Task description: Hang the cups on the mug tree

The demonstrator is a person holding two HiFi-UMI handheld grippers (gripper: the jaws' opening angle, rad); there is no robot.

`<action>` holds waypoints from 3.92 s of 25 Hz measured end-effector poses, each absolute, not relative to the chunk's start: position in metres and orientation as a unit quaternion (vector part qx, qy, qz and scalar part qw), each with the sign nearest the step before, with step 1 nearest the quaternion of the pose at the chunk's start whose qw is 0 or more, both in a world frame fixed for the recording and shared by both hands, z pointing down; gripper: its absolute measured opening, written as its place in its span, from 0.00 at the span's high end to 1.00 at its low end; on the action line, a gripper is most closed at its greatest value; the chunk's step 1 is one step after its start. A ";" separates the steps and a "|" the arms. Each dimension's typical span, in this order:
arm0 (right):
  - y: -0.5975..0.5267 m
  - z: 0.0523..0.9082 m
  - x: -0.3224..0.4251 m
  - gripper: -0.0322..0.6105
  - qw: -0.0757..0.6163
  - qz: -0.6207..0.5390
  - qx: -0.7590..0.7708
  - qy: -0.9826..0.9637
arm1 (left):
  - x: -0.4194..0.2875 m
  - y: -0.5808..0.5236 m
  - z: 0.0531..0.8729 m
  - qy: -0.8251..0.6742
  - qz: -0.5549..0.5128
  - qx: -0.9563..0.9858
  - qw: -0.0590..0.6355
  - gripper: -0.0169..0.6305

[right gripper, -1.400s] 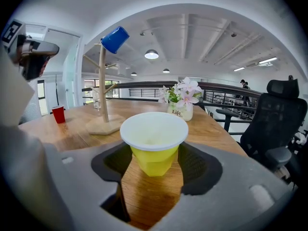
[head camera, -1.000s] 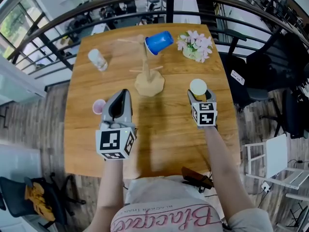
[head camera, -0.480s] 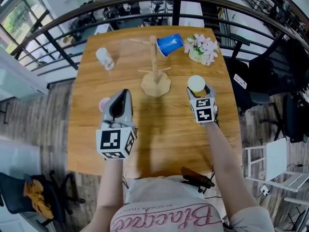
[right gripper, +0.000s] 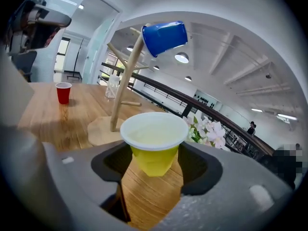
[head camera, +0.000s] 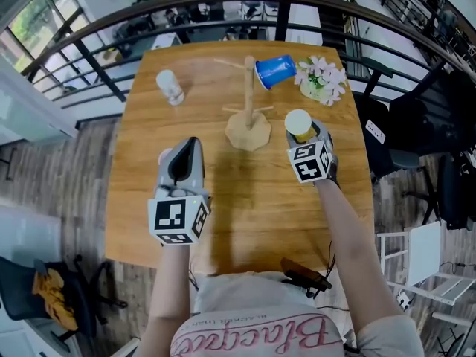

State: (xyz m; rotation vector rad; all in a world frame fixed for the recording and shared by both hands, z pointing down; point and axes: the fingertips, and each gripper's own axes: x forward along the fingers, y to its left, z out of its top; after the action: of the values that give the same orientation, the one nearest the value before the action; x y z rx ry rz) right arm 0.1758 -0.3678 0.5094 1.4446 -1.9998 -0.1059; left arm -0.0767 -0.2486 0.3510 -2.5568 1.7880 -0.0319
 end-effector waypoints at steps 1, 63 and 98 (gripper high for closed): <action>-0.371 0.508 0.173 0.50 0.336 -0.048 0.548 -0.765 | -0.079 -0.249 0.352 0.575 -0.010 -0.818 0.010 0.95; -0.390 0.536 0.084 0.47 0.667 -0.480 0.206 -0.531 | -0.152 -0.229 0.348 0.621 0.003 -0.784 0.000 0.95; -0.271 0.374 0.063 0.59 0.208 -0.107 0.549 -0.802 | -0.183 -0.196 0.302 0.637 0.044 -0.768 0.053 0.95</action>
State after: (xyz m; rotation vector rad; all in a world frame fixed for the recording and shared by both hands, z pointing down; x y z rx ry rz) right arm 0.0633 -0.2713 0.3744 1.5273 -2.2330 -0.2973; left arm -0.1835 -0.1958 0.3015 -2.3347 1.9356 0.1347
